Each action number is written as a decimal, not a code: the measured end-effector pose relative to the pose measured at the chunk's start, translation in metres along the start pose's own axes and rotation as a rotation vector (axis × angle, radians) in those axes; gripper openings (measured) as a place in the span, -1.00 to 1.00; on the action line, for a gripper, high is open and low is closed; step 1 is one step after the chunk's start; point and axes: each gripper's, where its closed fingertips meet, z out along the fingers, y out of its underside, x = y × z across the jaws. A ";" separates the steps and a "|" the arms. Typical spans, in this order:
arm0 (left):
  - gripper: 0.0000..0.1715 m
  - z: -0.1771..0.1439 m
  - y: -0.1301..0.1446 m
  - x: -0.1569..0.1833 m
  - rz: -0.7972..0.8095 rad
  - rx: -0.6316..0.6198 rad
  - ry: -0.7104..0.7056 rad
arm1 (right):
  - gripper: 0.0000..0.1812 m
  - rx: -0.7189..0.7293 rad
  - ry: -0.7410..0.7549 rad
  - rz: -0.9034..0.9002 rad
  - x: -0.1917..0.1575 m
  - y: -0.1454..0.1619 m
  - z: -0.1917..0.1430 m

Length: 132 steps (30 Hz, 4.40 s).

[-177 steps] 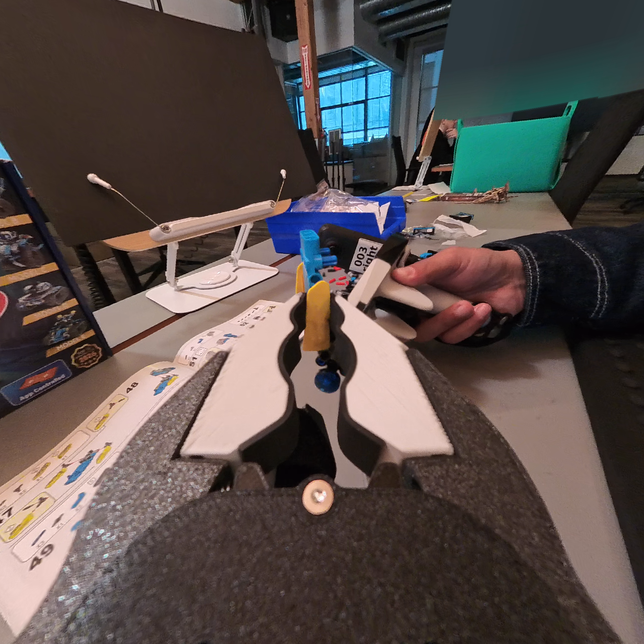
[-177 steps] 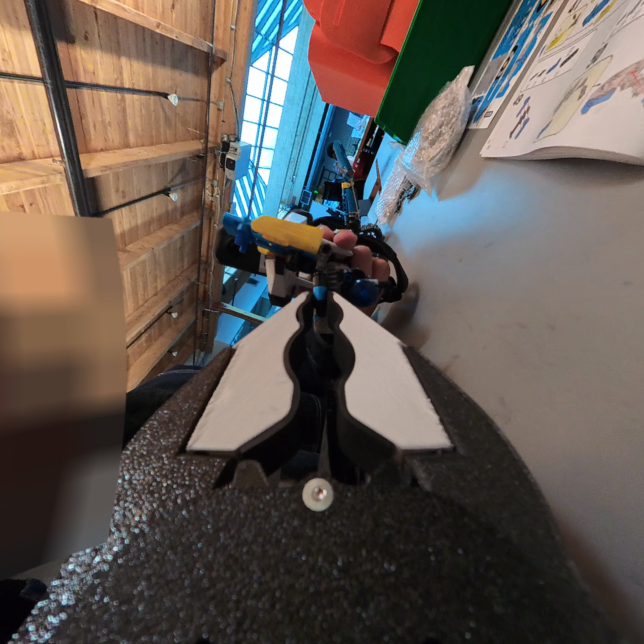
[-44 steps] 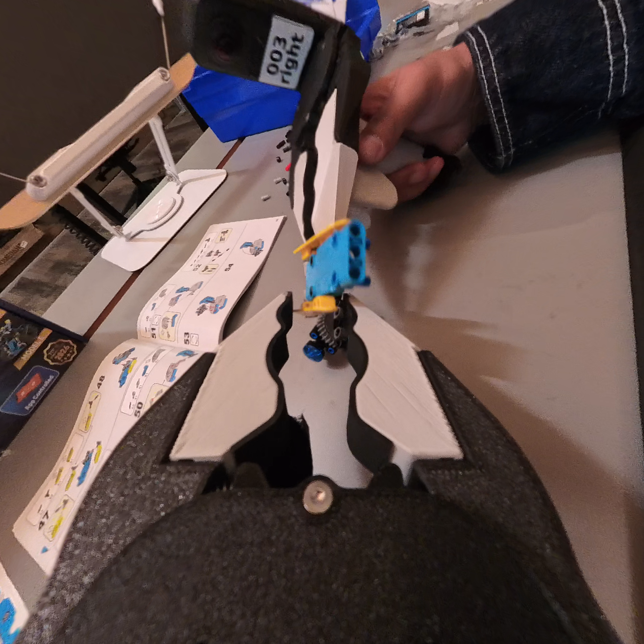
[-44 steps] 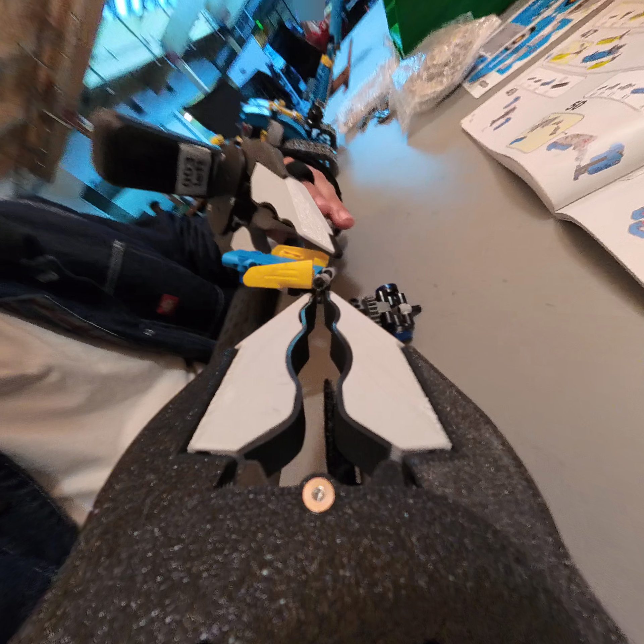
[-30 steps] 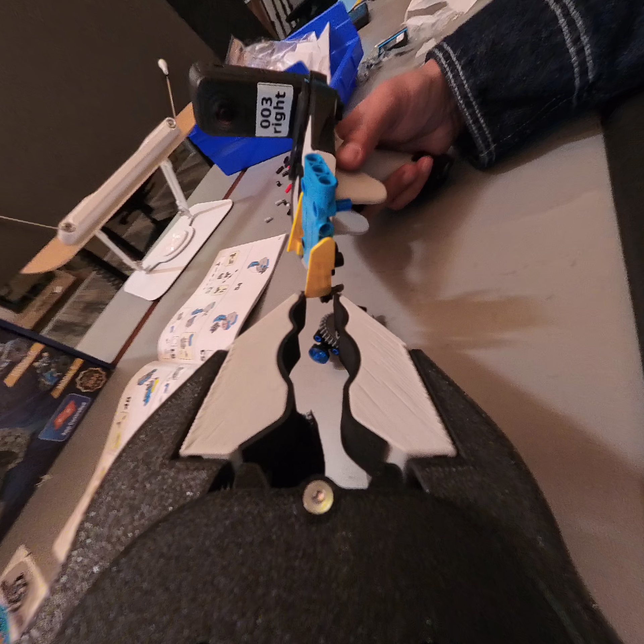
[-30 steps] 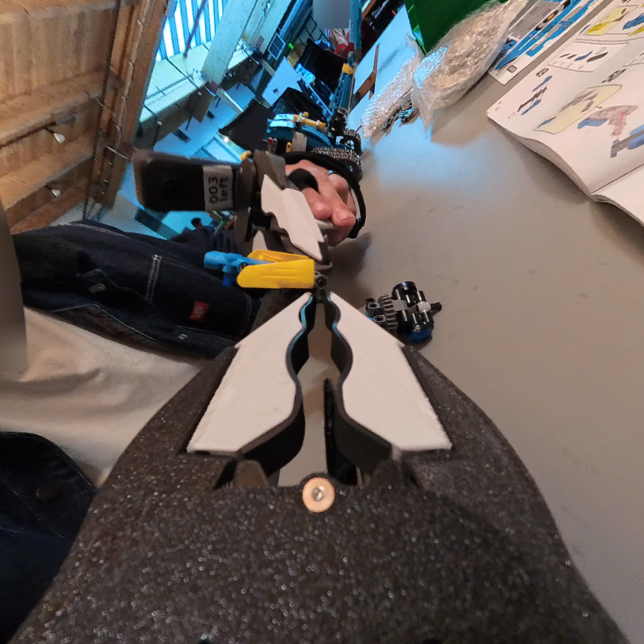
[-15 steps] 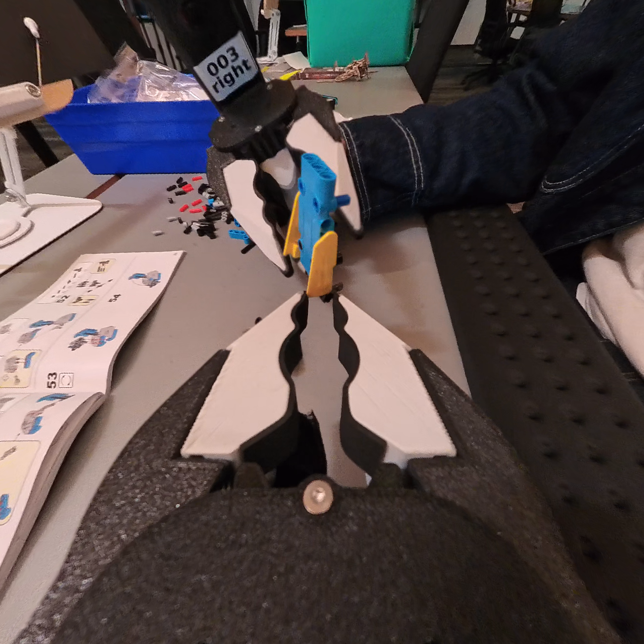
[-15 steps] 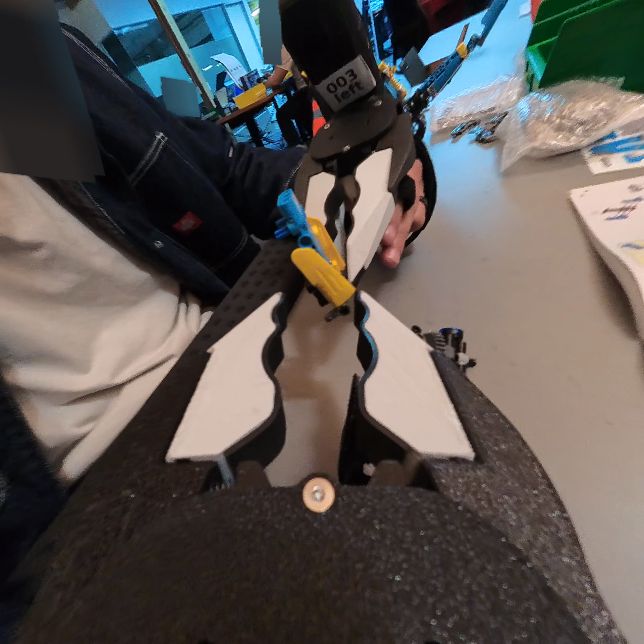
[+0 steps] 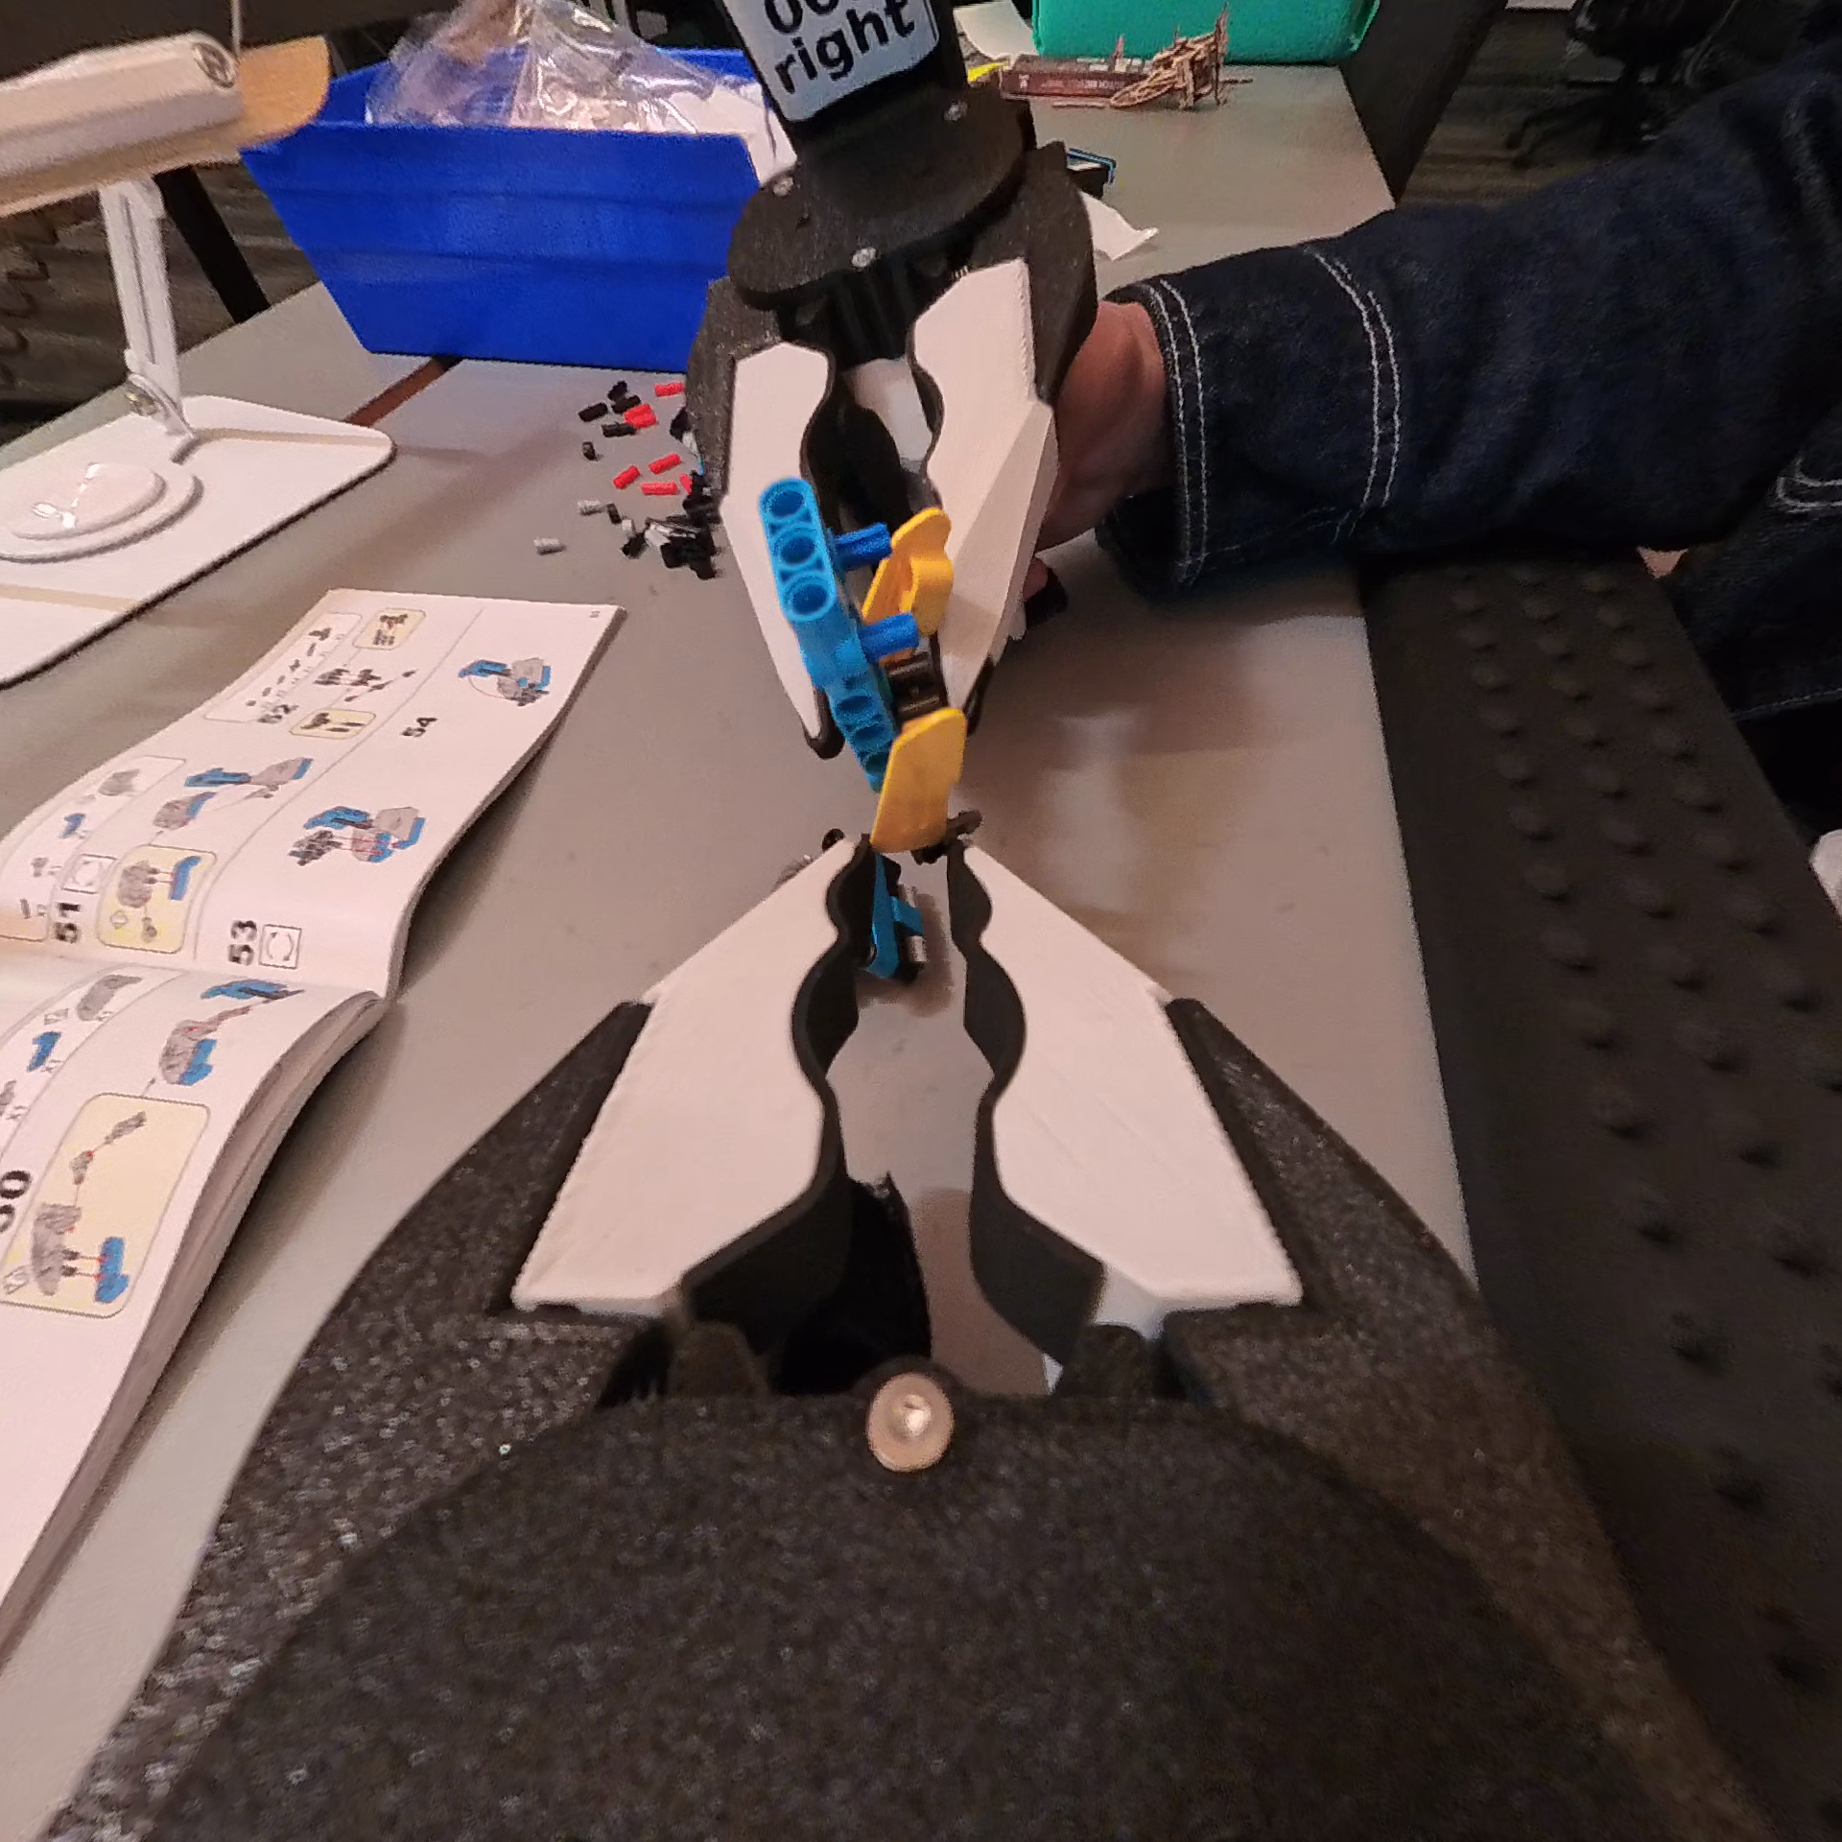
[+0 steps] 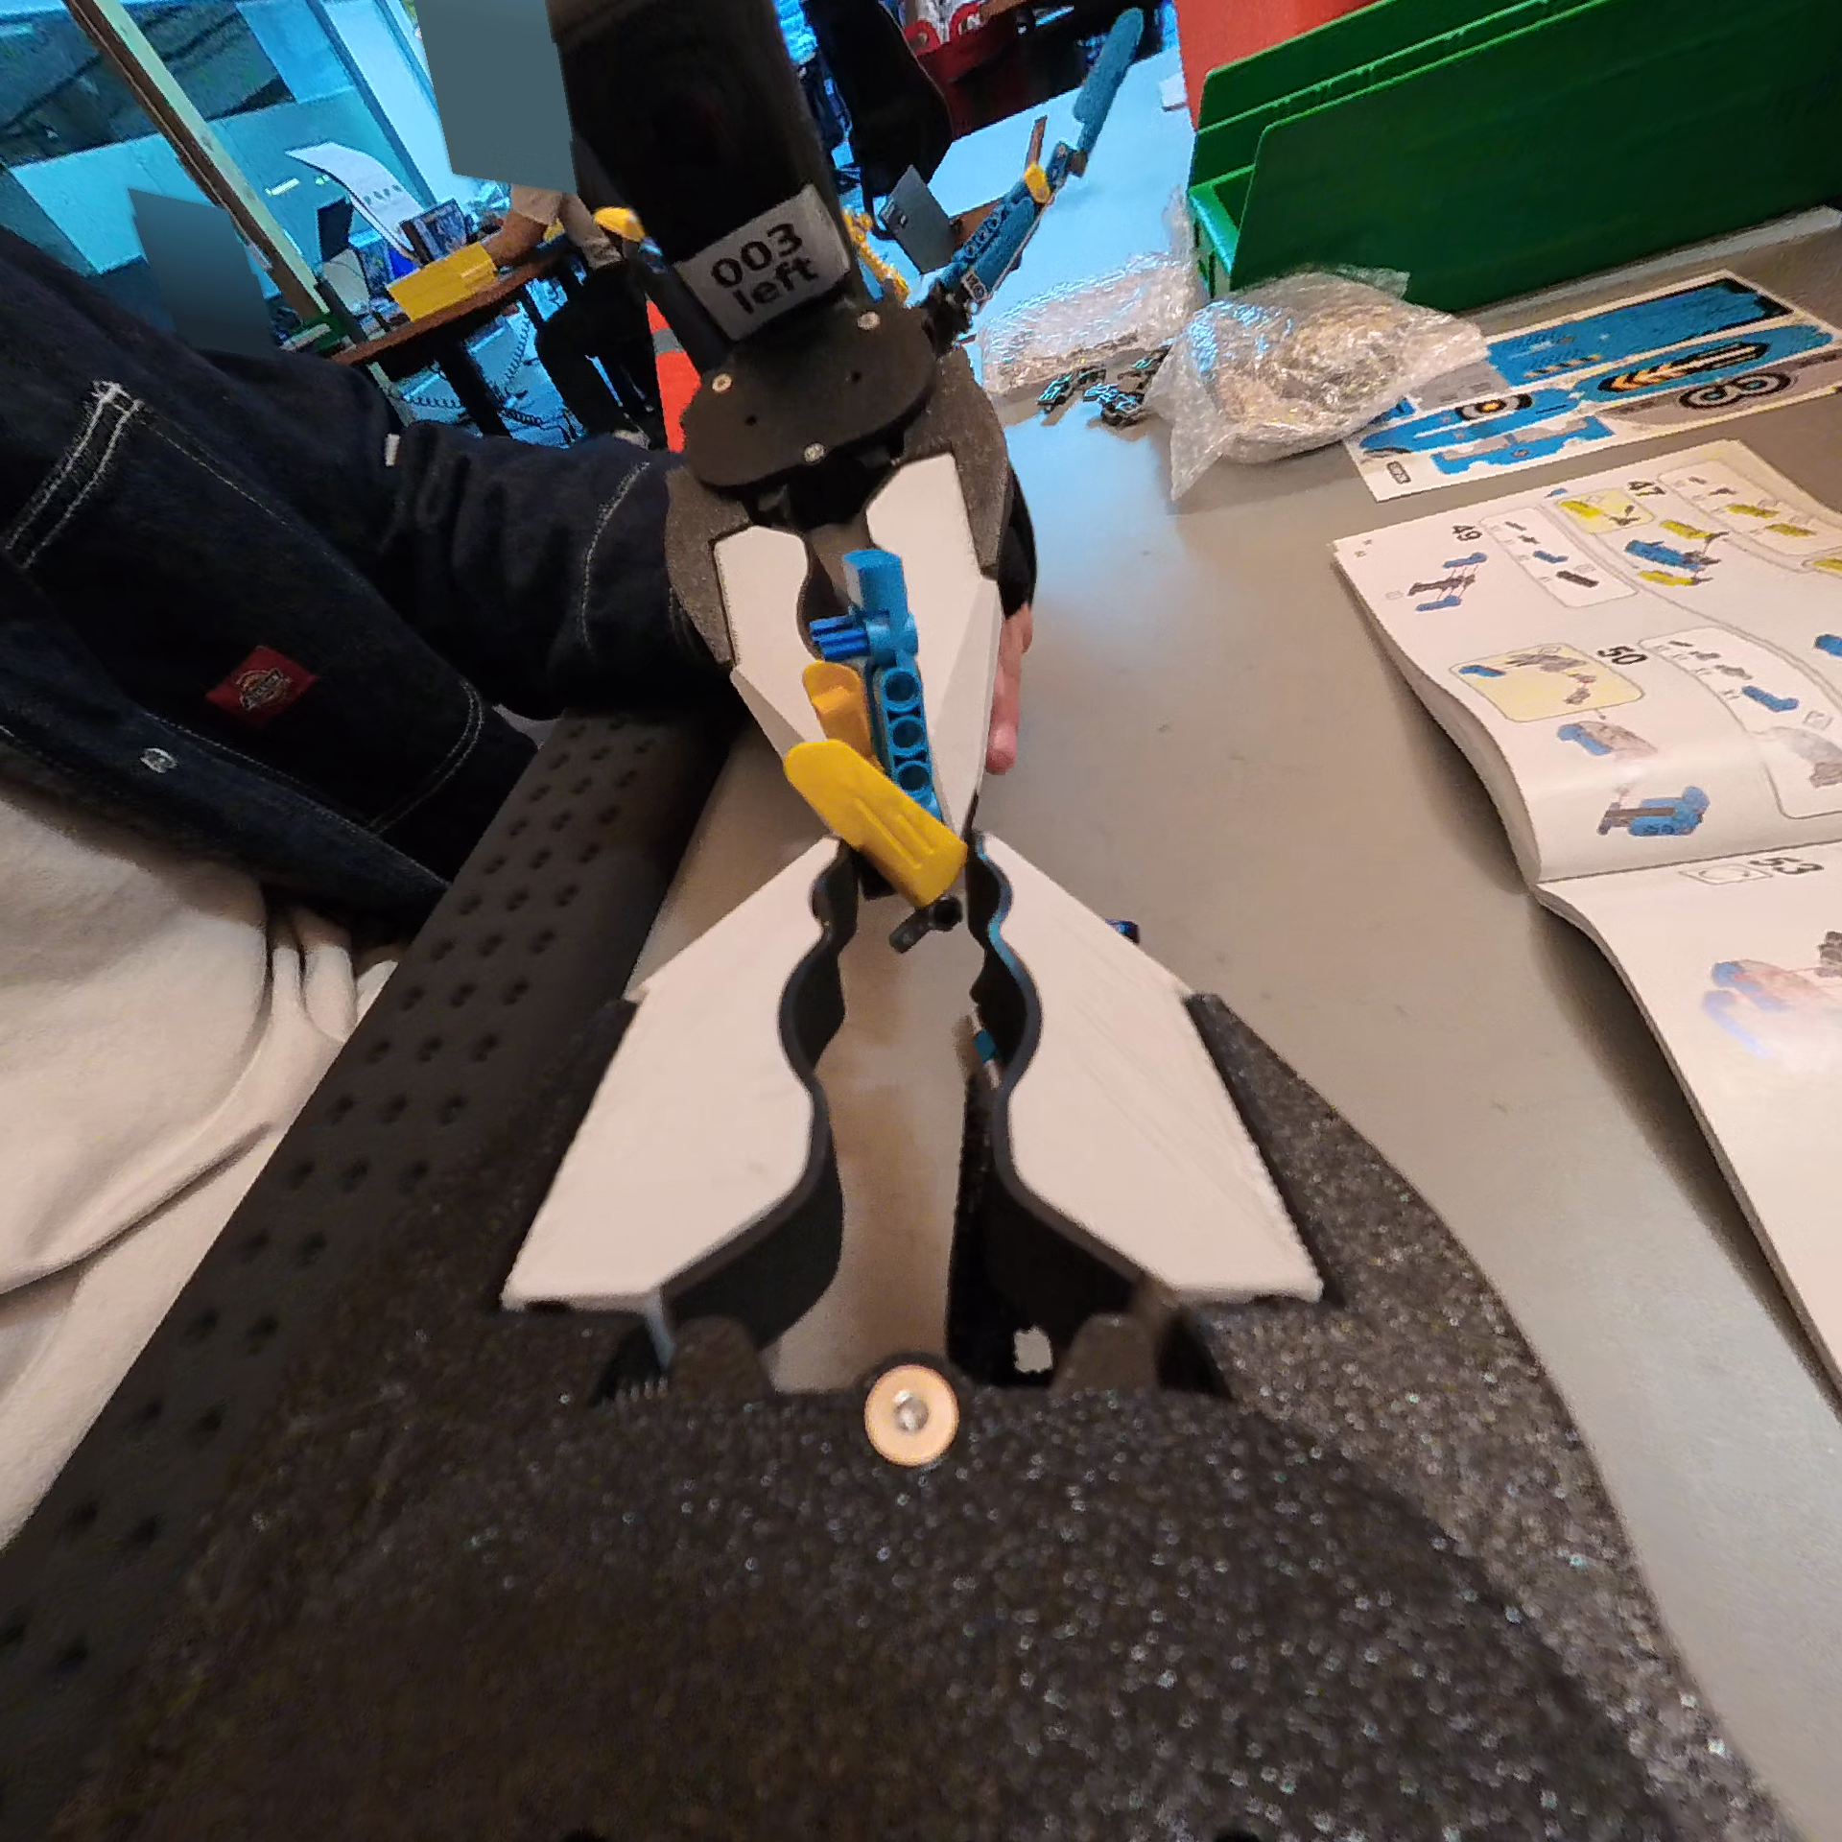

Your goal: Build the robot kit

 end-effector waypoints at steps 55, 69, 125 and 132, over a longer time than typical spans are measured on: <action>-0.82 -0.023 -0.041 -0.008 -0.272 0.287 0.134 | -0.85 0.179 -0.069 0.048 0.000 -0.024 -0.004; -0.82 -0.016 -0.040 0.008 -0.218 0.253 0.178 | -0.87 0.210 -0.157 0.071 -0.017 -0.031 -0.001; -0.86 0.011 -0.002 -0.025 0.354 0.033 -0.161 | -0.32 -0.412 0.472 -0.861 0.043 0.048 0.002; -0.86 0.011 0.000 -0.022 0.460 0.040 -0.168 | -0.36 -0.410 0.453 -0.845 0.041 0.049 0.002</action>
